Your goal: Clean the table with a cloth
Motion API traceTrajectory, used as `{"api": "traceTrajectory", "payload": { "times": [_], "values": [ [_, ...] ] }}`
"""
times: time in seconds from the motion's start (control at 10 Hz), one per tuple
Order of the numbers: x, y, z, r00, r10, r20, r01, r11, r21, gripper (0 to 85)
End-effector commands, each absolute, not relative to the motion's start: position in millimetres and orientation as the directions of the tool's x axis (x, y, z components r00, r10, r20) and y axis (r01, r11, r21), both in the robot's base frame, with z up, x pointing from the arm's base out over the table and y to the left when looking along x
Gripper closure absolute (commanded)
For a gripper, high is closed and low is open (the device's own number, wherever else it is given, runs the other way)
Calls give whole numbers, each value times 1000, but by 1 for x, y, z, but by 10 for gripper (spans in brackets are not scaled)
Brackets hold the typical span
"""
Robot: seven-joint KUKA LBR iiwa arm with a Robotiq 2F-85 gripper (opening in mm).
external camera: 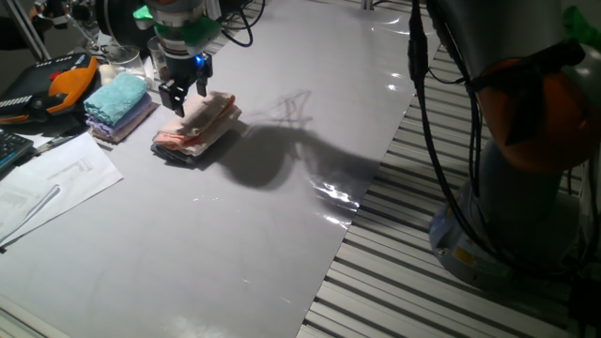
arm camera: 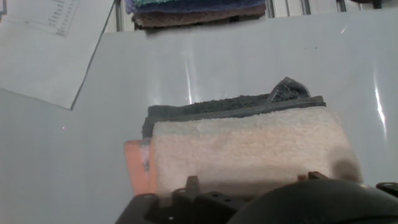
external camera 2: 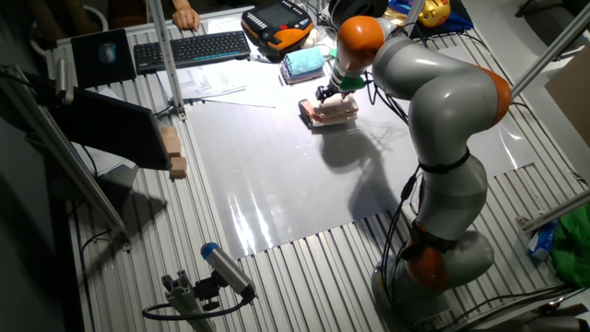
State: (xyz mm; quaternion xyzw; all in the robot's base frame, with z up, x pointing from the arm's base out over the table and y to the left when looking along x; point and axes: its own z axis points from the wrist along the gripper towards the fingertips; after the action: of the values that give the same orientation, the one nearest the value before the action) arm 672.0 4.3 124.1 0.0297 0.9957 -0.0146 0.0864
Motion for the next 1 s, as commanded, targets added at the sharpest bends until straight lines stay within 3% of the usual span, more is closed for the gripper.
{"api": "traceTrajectory", "payload": {
  "times": [0.0,0.9],
  "values": [
    [672,3,123,-984,53,-169,58,998,-25,0],
    [673,-1,104,-990,-15,-139,-10,999,-42,0]
  ]
}}
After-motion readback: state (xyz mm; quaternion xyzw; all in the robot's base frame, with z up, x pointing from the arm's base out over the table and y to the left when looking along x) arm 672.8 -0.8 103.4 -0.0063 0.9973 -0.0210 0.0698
